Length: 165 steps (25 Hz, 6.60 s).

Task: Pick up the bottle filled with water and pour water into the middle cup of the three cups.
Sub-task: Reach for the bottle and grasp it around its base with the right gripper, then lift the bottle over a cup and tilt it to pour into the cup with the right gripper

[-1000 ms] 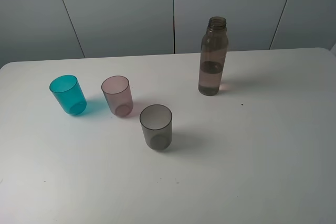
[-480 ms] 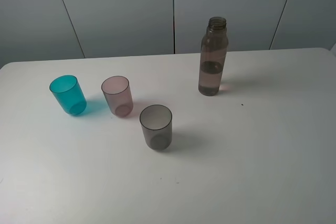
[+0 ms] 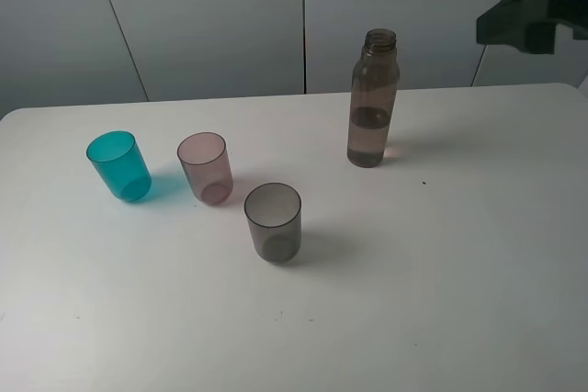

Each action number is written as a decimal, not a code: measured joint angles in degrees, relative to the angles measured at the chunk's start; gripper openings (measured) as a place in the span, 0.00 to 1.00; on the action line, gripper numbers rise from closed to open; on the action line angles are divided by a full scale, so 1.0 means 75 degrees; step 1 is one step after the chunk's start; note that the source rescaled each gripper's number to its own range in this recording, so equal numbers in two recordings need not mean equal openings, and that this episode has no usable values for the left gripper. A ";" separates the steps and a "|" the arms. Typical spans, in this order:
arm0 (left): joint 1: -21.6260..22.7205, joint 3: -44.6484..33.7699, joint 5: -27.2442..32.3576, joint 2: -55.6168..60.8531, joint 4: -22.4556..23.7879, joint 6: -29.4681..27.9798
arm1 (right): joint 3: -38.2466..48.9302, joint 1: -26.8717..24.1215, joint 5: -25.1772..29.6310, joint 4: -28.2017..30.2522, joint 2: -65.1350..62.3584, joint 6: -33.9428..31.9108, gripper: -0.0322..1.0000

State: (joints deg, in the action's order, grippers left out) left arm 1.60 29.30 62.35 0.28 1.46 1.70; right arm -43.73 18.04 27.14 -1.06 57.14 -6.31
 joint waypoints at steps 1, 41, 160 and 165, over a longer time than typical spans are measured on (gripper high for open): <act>0.0000 0.0000 0.0000 0.0000 0.0000 0.0000 | 0.0000 0.0161 -0.0141 0.0000 0.0309 0.0014 1.00; 0.0000 0.0000 0.0000 0.0000 0.0000 0.0000 | 0.1265 0.0934 -0.9700 -0.0436 0.7411 0.0467 1.00; 0.0000 0.0000 0.0000 0.0000 0.0000 -0.0006 | -0.0435 0.1021 -0.9759 -0.0734 0.7610 0.0964 0.03; 0.0000 0.0000 0.0000 0.0000 0.0000 -0.0006 | -0.0573 0.1461 -0.9115 -0.1260 0.7165 0.1574 0.03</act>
State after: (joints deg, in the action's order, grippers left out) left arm 1.60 29.30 62.35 0.28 1.46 1.65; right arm -48.02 28.99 -41.23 -10.50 110.87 5.49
